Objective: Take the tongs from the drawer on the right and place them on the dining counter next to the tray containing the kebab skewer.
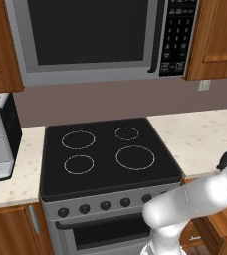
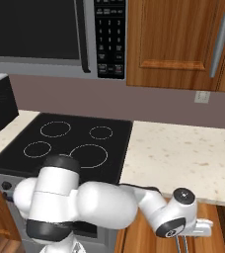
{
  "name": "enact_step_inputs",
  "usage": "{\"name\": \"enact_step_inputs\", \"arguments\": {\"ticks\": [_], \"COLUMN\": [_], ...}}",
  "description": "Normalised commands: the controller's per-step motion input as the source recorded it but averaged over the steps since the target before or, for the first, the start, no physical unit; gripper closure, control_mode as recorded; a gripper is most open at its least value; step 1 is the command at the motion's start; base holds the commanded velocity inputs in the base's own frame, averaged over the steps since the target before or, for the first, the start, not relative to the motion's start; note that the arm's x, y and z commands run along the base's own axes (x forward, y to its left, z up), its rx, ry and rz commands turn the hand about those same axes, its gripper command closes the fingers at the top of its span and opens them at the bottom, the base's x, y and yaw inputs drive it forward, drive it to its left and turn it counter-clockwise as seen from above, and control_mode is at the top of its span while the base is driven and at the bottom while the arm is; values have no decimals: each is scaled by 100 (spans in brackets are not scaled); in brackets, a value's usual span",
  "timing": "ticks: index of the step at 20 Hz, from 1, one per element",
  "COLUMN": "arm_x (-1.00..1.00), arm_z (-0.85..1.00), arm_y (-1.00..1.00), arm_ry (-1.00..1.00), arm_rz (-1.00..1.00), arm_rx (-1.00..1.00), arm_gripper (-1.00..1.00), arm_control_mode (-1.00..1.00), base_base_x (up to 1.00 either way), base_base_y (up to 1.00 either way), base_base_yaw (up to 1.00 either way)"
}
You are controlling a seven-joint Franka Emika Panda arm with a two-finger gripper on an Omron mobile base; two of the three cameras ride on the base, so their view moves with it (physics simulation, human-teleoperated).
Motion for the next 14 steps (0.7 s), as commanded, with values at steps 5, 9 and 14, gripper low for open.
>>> {"name": "enact_step_inputs", "arguments": {"ticks": [5, 9, 14], "arm_x": [35, 35, 25], "arm_z": [-18, -23, -48], "arm_y": [-13, -7, 0], "arm_ry": [0, 1, 5], "arm_rz": [0, 0, 0], "arm_rx": [10, 16, 6], "arm_gripper": [-100, -100, -100], "arm_control_mode": [-100, -100, -100], "base_base_x": [0, 0, 0], "base_base_y": [0, 0, 0], "base_base_yaw": [0, 0, 0]}}
